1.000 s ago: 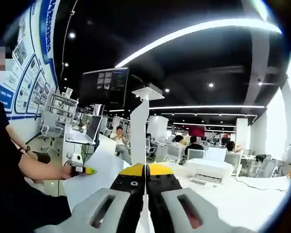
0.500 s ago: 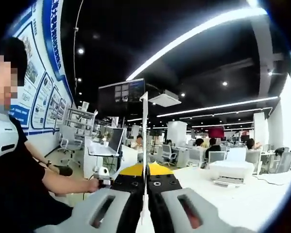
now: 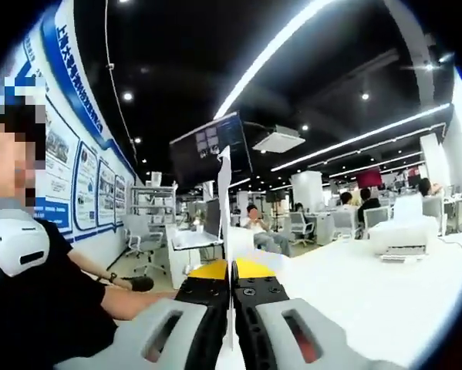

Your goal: Organize the stack of printing papers by aligning and flattening the scattered papers on the table

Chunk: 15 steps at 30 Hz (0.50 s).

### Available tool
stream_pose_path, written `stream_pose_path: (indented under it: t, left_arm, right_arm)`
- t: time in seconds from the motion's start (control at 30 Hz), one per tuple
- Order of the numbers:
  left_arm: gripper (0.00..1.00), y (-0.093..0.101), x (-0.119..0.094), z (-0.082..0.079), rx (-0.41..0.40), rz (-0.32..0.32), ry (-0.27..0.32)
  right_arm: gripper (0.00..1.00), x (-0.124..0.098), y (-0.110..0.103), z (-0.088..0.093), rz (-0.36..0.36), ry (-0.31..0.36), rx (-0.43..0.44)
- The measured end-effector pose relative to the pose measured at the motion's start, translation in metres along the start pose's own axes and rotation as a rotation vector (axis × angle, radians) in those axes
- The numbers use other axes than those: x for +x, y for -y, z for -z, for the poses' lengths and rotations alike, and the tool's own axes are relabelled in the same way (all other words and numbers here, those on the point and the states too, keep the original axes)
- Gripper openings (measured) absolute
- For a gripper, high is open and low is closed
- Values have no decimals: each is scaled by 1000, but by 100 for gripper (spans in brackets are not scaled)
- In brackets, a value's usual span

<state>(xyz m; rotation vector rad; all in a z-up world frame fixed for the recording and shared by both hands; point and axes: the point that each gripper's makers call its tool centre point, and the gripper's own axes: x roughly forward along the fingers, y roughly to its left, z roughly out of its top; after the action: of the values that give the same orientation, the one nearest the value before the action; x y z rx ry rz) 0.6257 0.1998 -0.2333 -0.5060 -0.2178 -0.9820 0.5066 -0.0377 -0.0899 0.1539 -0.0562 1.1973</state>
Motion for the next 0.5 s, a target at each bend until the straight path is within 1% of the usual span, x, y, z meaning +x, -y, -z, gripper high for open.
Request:
stream_pose_path:
  t: [0.1, 0.17, 0.27, 0.33, 0.43, 0.5]
  left_arm:
    - [7, 0, 0, 0, 0, 1, 1]
    - [7, 0, 0, -1, 0, 1, 2]
    - [7, 0, 0, -1, 0, 2, 3]
    - [7, -1, -1, -2, 0, 3, 5]
    - [7, -1, -1, -3, -1, 4, 7]
    - [7, -2, -2, -3, -4, 5, 9]
  right_arm:
    - [0, 11, -5, 9, -53, 7, 76]
    - [0, 18, -4, 15, -76, 9, 120]
    - [0, 34, 5, 33, -91, -25, 204]
    - [0, 48, 7, 48, -100, -54, 254]
    - [0, 62, 14, 60, -93, -82, 260]
    - [0, 68, 16, 65, -81, -95, 256]
